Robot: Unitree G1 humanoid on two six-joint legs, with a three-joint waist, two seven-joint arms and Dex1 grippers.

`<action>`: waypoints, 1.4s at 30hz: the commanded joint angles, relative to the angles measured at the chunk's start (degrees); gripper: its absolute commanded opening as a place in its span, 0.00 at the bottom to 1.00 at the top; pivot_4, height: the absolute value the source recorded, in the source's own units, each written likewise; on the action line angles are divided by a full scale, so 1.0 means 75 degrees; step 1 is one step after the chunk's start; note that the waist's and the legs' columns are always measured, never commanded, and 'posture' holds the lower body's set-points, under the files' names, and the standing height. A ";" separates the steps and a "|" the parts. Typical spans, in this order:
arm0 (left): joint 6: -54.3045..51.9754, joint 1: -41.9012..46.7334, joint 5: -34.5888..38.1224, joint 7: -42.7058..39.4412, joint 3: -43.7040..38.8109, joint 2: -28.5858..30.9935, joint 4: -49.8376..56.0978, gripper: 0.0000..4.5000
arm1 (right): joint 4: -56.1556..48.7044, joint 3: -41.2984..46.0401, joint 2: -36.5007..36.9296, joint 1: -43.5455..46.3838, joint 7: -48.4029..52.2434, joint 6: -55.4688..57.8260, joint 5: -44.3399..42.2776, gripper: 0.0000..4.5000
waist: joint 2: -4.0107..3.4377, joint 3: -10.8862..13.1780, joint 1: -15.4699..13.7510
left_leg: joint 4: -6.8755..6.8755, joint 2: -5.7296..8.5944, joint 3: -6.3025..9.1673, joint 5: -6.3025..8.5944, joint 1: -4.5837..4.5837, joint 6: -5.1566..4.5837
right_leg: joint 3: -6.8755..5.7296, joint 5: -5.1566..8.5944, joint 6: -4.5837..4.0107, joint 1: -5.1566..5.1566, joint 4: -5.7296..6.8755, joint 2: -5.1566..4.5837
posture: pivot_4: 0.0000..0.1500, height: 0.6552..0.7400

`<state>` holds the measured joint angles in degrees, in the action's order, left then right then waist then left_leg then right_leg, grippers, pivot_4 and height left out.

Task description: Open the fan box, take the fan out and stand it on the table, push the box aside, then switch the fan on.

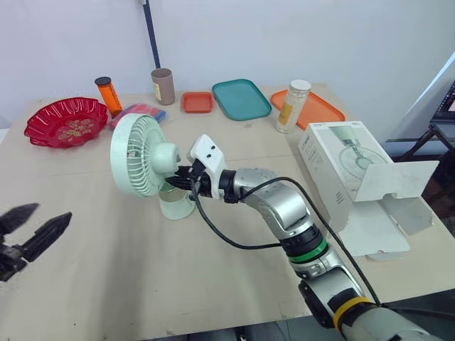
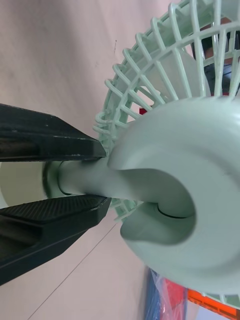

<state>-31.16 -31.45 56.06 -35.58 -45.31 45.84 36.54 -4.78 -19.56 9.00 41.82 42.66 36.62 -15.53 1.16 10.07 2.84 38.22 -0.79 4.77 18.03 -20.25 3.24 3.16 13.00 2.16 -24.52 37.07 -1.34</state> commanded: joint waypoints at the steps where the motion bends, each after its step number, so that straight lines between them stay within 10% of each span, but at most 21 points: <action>1: 0.0247 0.0491 -0.0500 -0.0276 0.0439 0.0119 -0.0268 0.05 | -0.0782 0.0460 0.0031 0.0058 0.0183 0.0083 -0.0532 0.09 | 0.0002 -0.0001 0.0008 | -0.0001 -0.0001 0.0000 0.0000 0.0000 0.0000 | -0.0001 0.0000 0.0000 0.0000 0.0002 0.0000 | 1.00 1.00; 42: 0.2469 0.3013 -0.3669 -0.2722 0.4836 -0.0453 -0.2097 0.05 | -0.2626 0.0362 0.1741 -0.1340 0.1670 -0.0057 -0.1679 0.08 | -0.0008 0.0000 -0.0015 | 0.0014 -0.0005 0.0001 0.0005 -0.0008 -0.0010 | -0.0005 -0.0005 0.0001 -0.0004 0.0012 0.0001 | 1.00 1.00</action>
<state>-13.68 -10.80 29.07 -55.36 -10.75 43.15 20.73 -20.98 -17.30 22.37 31.63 54.85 39.20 -27.78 1.10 10.07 2.73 38.33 -0.82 4.79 18.06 -20.31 3.17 3.12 12.96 2.17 -24.55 37.16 -1.34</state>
